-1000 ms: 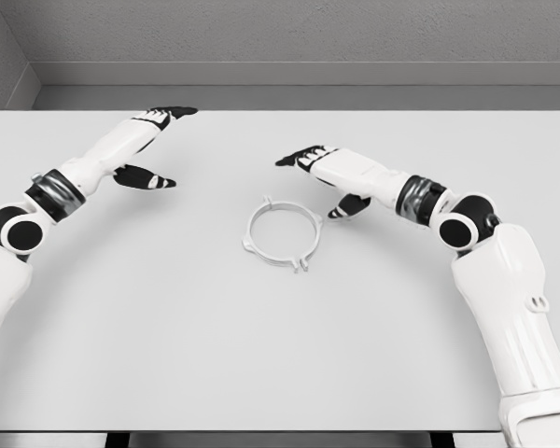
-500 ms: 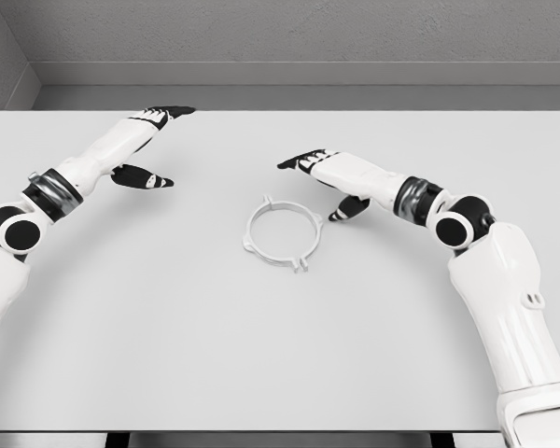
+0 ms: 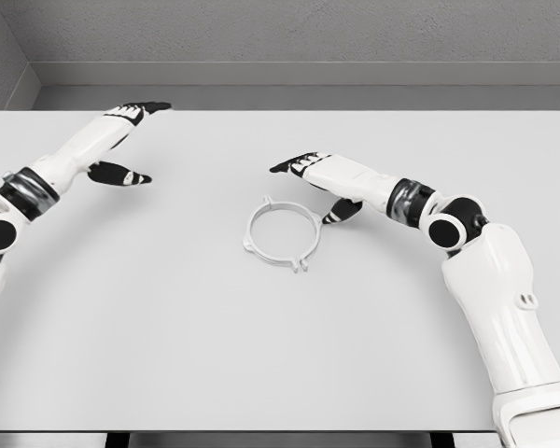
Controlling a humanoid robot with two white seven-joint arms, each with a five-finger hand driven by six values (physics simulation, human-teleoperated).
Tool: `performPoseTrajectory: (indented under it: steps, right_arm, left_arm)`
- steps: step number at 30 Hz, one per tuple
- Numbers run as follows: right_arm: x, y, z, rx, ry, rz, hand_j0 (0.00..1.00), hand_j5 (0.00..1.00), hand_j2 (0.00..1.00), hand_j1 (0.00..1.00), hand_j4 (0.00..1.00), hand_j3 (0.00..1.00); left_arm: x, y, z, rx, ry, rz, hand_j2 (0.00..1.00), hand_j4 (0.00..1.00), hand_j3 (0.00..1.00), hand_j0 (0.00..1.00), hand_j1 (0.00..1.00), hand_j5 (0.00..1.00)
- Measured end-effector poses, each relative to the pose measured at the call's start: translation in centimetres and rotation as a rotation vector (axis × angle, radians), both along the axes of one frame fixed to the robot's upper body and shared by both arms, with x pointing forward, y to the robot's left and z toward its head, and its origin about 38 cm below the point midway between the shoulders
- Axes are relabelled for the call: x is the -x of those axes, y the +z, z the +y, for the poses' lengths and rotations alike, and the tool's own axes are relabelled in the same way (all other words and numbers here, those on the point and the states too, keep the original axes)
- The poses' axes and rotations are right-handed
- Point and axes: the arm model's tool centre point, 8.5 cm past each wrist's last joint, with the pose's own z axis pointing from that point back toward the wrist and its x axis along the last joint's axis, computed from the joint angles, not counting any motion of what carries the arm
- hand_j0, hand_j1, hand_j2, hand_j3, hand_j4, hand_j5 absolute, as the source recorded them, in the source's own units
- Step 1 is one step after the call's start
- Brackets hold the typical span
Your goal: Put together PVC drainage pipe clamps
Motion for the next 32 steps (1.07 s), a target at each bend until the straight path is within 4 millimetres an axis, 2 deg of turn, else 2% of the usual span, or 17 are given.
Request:
performPoseTrajectory:
  steps: [15,17,18,20,22,25,26,27,28,29,32]
  right_arm:
    - [0.1,0.1,0.5,-0.006,0.009,-0.001,1.0,1.0,1.0,1.0,1.0,1.0]
    - [0.0,0.3,0.5,-0.009,0.008,-0.006,1.0,1.0,1.0,1.0,1.0,1.0]
    - [-0.4,1.2,0.3,-0.012,0.004,-0.022,1.0,1.0,1.0,1.0,1.0,1.0]
    - [0.3,1.3,-2.1,-0.02,-0.034,-0.038,1.0,1.0,1.0,1.0,1.0,1.0]
    - [0.7,4.4,-4.5,-0.034,-0.063,-0.122,1.0,1.0,1.0,1.0,1.0,1.0]
    - [4.7,7.2,-12.2,-0.11,-0.117,-0.181,1.0,1.0,1.0,1.0,1.0,1.0]
    - [5.6,9.2,-14.3,-0.129,-0.121,-0.213,1.0,1.0,1.0,1.0,1.0,1.0]
    - [6.1,11.2,-15.7,-0.143,-0.119,-0.249,1.0,1.0,1.0,1.0,1.0,1.0]
    - [7.0,11.8,-16.8,-0.158,-0.12,-0.255,1.0,1.0,1.0,1.0,1.0,1.0]
    - [9.0,9.8,-18.0,-0.142,-0.126,-0.207,1.0,1.0,1.0,1.0,1.0,1.0]
    - [10.0,12.9,-19.3,-0.144,-0.112,-0.285,1.0,1.0,1.0,1.0,1.0,1.0]
  left_arm:
    - [0.0,0.1,0.2,0.0,0.004,-0.002,1.0,1.0,1.0,1.0,1.0,1.0]
    - [0.0,0.1,0.2,0.0,0.004,-0.002,1.0,1.0,1.0,1.0,1.0,1.0]
    - [0.0,0.1,0.2,0.0,0.004,-0.002,1.0,1.0,1.0,1.0,1.0,1.0]
    - [0.0,0.1,0.2,-0.001,0.004,-0.002,1.0,1.0,1.0,1.0,1.0,1.0]
    - [0.0,0.1,0.2,0.0,0.004,-0.002,1.0,1.0,1.0,1.0,1.0,1.0]
    - [0.0,0.1,0.2,0.0,0.003,-0.003,1.0,1.0,1.0,1.0,1.0,1.0]
    - [0.0,0.1,0.2,0.0,0.003,-0.003,1.0,1.0,1.0,1.0,1.0,1.0]
    - [0.0,0.2,0.2,0.0,0.004,-0.003,1.0,1.0,1.0,1.0,1.0,1.0]
    - [0.0,0.1,0.2,-0.001,0.004,-0.001,1.0,1.0,1.0,1.0,1.0,1.0]
    - [0.0,0.1,0.4,0.0,0.007,-0.002,1.0,1.0,1.0,1.0,1.0,1.0]
    - [0.0,0.3,0.7,0.003,0.012,-0.005,1.0,1.0,1.0,1.0,1.0,1.0]
